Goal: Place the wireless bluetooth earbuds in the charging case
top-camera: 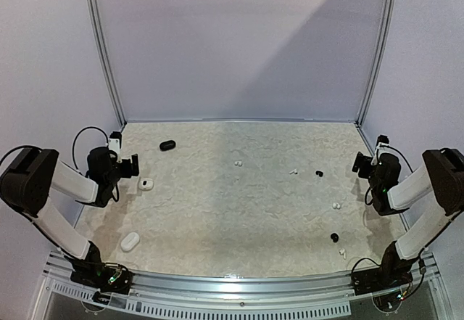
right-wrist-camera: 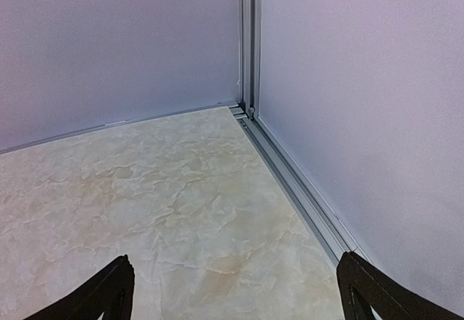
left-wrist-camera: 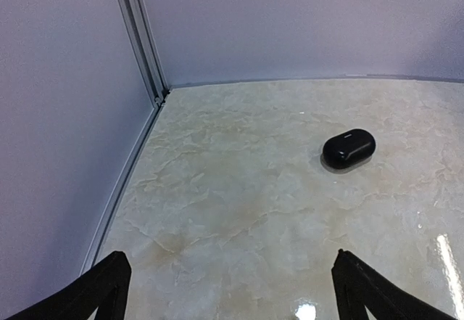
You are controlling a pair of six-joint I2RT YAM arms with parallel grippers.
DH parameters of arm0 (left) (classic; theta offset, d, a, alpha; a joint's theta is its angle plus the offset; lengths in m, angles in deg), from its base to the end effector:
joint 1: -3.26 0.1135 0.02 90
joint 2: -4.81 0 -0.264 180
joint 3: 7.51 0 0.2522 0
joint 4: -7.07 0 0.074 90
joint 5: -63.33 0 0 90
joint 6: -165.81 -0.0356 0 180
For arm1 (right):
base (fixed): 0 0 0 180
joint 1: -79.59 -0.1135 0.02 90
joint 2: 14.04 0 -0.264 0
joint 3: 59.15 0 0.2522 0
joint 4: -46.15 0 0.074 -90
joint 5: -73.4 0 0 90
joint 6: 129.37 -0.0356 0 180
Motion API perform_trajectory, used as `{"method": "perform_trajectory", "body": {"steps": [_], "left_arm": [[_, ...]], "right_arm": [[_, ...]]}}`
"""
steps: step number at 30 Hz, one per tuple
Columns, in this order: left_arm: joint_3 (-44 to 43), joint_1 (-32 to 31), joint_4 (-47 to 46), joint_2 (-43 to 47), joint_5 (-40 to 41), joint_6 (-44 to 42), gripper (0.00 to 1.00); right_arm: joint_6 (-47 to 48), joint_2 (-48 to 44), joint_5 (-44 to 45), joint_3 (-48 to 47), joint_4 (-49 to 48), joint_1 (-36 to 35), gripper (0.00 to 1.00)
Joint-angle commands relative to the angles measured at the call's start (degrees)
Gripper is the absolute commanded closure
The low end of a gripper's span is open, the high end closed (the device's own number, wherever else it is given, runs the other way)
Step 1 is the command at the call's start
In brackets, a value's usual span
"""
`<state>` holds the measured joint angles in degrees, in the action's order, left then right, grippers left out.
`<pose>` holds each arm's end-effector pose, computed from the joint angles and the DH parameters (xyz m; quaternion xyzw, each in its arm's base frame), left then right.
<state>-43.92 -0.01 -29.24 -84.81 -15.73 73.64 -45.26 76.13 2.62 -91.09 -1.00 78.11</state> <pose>0.2735 -0.0089 0.1439 -0.0188 0.8015 0.0709 0.5935 0.2594 -0.0050 0.1424 0.1353 0.7566 -0.0883 0.6336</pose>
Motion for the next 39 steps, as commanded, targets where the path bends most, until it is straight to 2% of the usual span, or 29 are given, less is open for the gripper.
{"method": "perform_trajectory", "body": {"steps": [1, 3, 5, 6, 8, 9, 11, 14, 16, 18, 23, 29, 32, 35, 39], "left_arm": [[-0.7, 0.1, -1.0, 0.3, -0.1, -0.6, 0.01], [-0.4, 0.0, -1.4, 0.4, -0.5, -0.8, 0.01], [-1.0, 0.1, 0.3, 2.4, -0.9, -1.1, 0.01], [-2.6, 0.1, 4.8, 4.4, -2.4, -1.5, 0.01], [-9.5, 0.1, 19.4, 8.1, -7.6, -3.2, 0.01], [-13.6, 0.1, 27.7, 8.8, -13.0, -6.0, 0.01], [-22.4, 0.0, 37.8, 7.6, -19.9, -13.7, 0.01], [-37.2, 0.0, 54.9, 1.6, -20.1, -17.0, 0.01], [-51.4, -0.2, 68.6, -5.0, -24.2, -22.0, 0.01], [-63.9, -0.9, 81.4, -12.4, -26.8, -25.8, 0.01], [-93.0, -4.4, 107.6, -33.4, -25.5, -35.3, 0.01], [-114.6, -5.6, 121.5, -50.9, -20.1, -39.9, 0.01], [-123.1, -5.6, 123.9, -58.1, -17.3, -42.2, 0.01], [-124.9, -5.7, 120.9, -61.3, -14.3, -42.9, 0.01], [-125.2, -5.7, 119.5, -63.7, -14.0, -44.2, 0.01]], "right_arm": [[0.3, -0.7, -0.2, -0.7, -0.8, 0.0, 0.01], [0.0, -2.2, 1.1, -2.1, 4.9, 0.0, 0.01], [-0.9, -7.1, 3.4, -5.8, 15.4, 0.0, 0.01], [-1.5, -9.8, 4.5, -7.2, 19.7, 0.0, 0.01], [-2.9, -14.7, 3.6, -8.6, 23.9, 0.0, 0.01], [-3.2, -16.9, 1.4, -9.1, 25.5, 0.0, 0.01], [-3.7, -20.4, -3.3, -10.7, 29.7, 0.0, 0.01], [-5.5, -22.6, -8.4, -14.4, 37.0, 0.0, 0.01], [-7.7, -22.6, -10.7, -18.1, 42.6, -0.3, 0.01], [-9.5, -21.7, -12.0, -21.8, 47.2, -1.7, 0.01], [-8.1, -18.5, -12.5, -29.9, 55.4, -8.3, 0.01], [-7.0, -13.8, -14.8, -37.4, 61.6, -15.8, 0.01], [-5.4, -11.3, -15.8, -40.8, 64.2, -19.6, 0.01], [-3.3, -8.4, -16.7, -45.3, 67.3, -23.1, 0.01], [-0.1, -5.2, -16.9, -50.2, 71.6, -27.2, 0.01]]}}
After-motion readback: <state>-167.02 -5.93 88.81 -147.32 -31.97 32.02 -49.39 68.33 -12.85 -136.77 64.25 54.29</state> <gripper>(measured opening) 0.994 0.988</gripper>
